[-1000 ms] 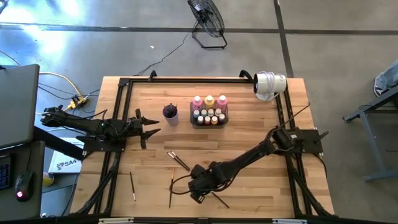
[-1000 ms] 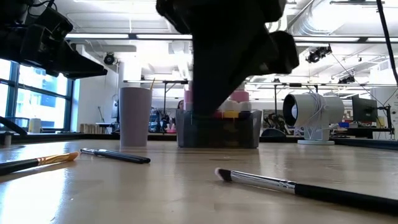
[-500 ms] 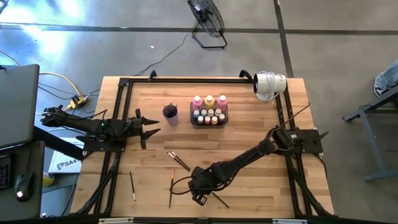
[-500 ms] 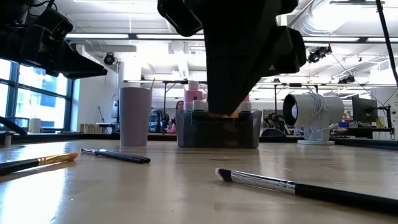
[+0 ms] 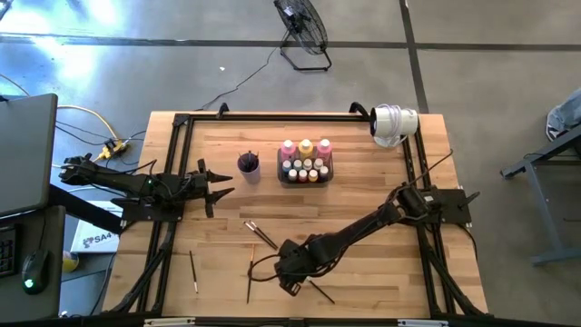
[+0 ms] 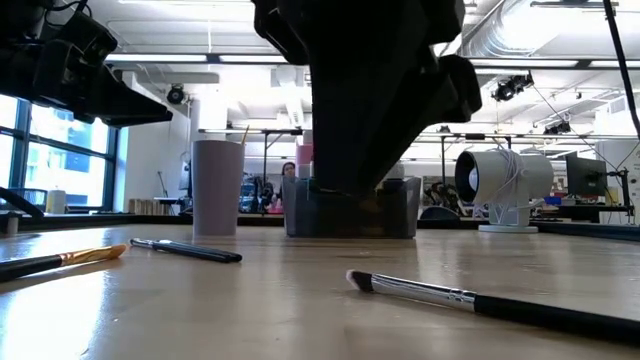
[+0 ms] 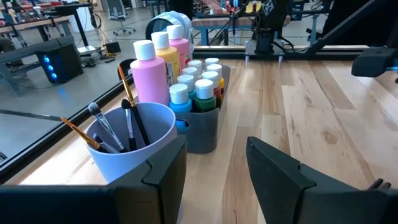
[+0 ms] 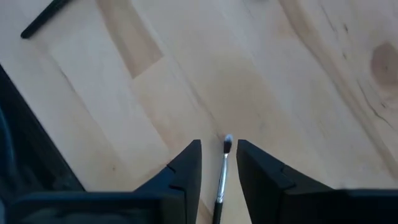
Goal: Pick & Place Paint Supplies
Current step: Put the silver paint brush into the purple cup
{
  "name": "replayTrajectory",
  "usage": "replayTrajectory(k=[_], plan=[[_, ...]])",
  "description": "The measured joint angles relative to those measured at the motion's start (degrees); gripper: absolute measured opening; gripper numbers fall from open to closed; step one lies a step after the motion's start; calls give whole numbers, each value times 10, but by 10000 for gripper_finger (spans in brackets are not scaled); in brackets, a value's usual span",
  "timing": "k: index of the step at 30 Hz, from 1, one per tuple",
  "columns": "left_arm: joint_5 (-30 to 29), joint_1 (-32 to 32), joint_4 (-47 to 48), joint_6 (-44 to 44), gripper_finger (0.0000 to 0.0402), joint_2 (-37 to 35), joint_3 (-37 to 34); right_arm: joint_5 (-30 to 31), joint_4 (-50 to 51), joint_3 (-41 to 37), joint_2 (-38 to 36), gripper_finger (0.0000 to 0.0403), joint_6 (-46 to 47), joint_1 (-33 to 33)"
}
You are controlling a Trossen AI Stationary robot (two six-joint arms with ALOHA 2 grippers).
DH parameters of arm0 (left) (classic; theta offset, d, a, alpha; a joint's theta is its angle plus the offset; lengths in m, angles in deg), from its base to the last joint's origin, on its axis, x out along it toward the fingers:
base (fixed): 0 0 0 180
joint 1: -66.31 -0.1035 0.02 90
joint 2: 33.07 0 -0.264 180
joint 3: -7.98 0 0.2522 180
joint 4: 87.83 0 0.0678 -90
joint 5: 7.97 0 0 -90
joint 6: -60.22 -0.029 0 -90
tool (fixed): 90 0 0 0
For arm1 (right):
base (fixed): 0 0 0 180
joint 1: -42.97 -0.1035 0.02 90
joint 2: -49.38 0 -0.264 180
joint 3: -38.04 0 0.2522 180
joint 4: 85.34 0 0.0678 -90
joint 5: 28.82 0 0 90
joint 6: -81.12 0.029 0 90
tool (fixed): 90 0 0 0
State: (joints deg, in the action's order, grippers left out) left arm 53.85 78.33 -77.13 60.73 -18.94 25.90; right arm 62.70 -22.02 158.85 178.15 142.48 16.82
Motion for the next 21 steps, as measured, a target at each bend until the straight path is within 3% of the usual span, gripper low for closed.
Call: replayTrajectory(k=[10,21], plan=[[2,0,0,0,165,0,0,-14,-41,-58,2,84,30,0],[2,0,0,0,165,0,0,-3,-64,-60,2,84,18,0]])
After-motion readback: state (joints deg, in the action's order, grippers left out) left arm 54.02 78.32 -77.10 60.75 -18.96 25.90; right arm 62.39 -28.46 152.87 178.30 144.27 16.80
